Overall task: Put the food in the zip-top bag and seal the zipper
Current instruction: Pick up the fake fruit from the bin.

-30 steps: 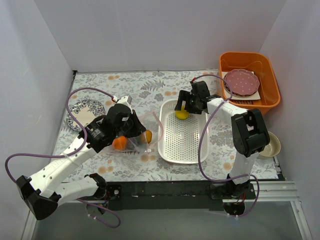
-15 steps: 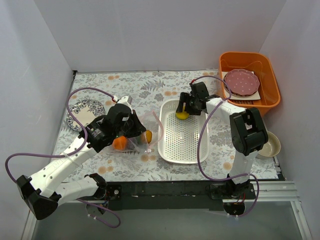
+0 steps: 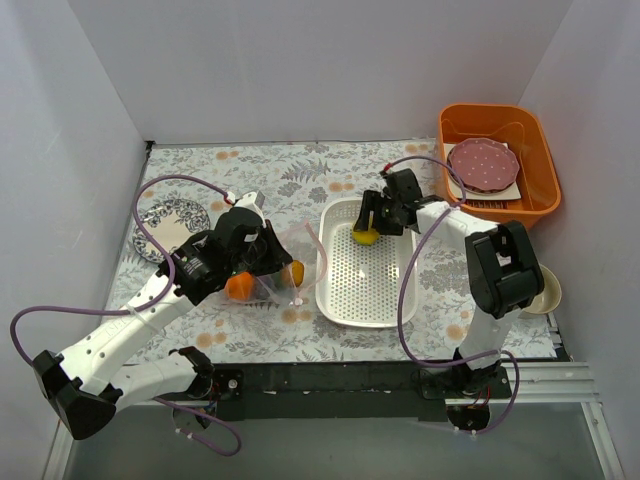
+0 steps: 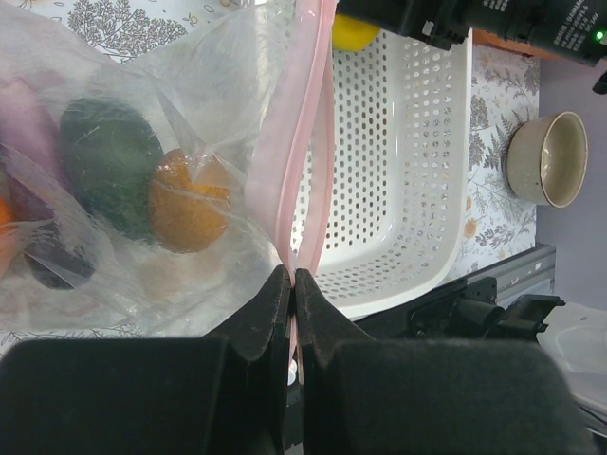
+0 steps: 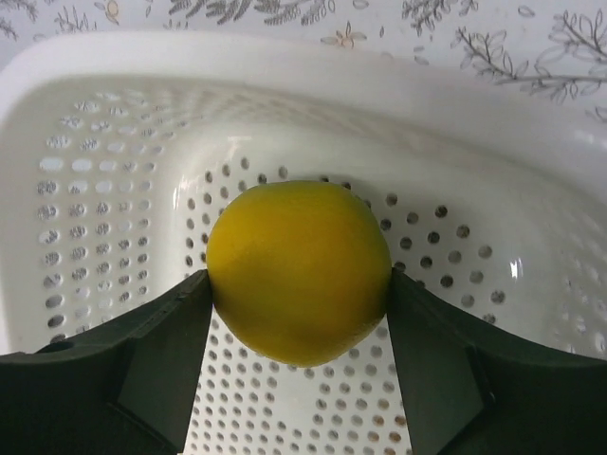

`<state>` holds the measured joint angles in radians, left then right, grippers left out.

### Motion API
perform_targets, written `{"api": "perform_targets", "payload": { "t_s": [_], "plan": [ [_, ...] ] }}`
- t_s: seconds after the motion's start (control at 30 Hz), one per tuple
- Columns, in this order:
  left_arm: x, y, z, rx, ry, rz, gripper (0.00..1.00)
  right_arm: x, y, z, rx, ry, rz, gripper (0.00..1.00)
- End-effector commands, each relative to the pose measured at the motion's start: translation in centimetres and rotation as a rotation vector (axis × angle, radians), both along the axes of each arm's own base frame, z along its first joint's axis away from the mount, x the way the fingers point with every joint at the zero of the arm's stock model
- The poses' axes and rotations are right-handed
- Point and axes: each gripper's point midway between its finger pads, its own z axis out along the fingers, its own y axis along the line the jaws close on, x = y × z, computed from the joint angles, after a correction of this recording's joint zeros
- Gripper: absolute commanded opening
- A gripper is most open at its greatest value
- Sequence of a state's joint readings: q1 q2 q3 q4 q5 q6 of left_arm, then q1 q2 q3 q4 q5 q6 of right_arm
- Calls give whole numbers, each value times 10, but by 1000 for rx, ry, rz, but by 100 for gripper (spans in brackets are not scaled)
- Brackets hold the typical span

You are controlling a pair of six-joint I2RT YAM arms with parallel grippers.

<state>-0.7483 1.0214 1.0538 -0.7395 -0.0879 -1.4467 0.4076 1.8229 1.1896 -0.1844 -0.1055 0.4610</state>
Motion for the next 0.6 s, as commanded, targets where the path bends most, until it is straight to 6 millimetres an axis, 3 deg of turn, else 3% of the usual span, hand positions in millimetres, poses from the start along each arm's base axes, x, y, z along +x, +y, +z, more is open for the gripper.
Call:
{"api": "perform_targets", "payload": {
  "t_s": [0.0, 0.03, 0.13, 0.23, 0.3, 0.57],
  "plan": [
    [-2, -3, 13, -40, -28, -14, 0, -16, -1, 32, 44, -64, 42, 43],
    [-2, -3, 13, -41, -26, -15, 0, -19, 0, 45, 60, -90, 48, 43],
    [-3, -4, 12, -46, -23, -20, 0, -33, -2, 58, 90, -109, 62, 43],
    [-3, -6, 10, -51, -16, -25, 0, -50, -2, 69, 117, -116, 82, 43],
    [-4, -7, 9, -52, -11, -29, 0, -66, -3, 63, 122, -91, 96, 42],
    [-1, -13, 4, -42, -3, -48, 0, -120, 12, 100, 196, -138, 177, 43]
  ]
}}
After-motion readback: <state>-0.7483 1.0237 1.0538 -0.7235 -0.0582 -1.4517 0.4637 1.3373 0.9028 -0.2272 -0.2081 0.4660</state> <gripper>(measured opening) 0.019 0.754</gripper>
